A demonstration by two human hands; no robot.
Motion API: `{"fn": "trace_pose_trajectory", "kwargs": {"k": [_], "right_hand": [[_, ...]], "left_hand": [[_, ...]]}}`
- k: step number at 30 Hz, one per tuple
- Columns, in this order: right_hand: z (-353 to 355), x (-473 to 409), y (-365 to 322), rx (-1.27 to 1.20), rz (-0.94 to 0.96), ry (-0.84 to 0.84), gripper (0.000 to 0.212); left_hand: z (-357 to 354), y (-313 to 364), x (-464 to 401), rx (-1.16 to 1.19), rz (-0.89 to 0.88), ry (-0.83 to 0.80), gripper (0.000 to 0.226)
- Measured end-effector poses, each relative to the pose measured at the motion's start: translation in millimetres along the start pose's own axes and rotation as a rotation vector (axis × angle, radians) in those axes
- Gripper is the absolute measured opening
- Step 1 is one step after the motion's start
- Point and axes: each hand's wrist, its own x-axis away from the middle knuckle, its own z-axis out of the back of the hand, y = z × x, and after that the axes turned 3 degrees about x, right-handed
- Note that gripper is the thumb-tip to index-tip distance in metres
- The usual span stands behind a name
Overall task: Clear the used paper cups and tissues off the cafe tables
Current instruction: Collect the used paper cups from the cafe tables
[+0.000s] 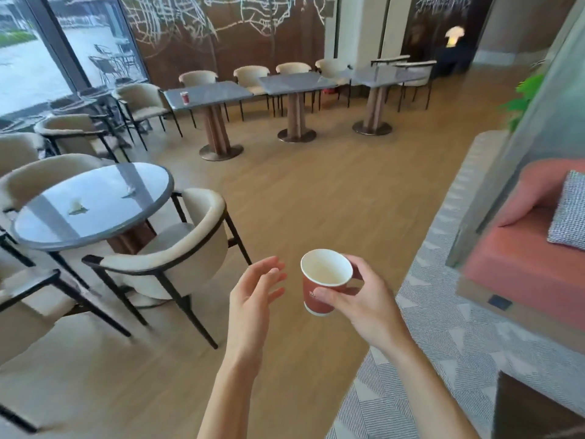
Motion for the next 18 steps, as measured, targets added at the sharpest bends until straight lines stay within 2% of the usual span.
{"fn": "trace_pose_trajectory", "kwargs": {"k": [9,13,15,18], "right_hand": [[39.8,-255.9,51.9,-0.049,-0.008,-0.057,0.056],[60.5,-374.9,41.5,-0.042,0.025,-0.117,0.056],[66.6,-425.0,32.7,-0.021,0.039,-0.144,0.056],[67.1,-489.2,27.8,-0.002,0.06,-0.179,0.057]], "left_hand": [[-118.0,-29.4,-228.5,-0.049,0.012,0.038,0.023],[-171.8,-13.6,-324.2,-0.028,-0.014,0.06,0.022],[-185.9,-5.4,-365.4,-0.028,-0.01,0.098,0.029],[-195.1,-2.4,-422.2,-0.017,-0.018,0.136,0.019]]}}
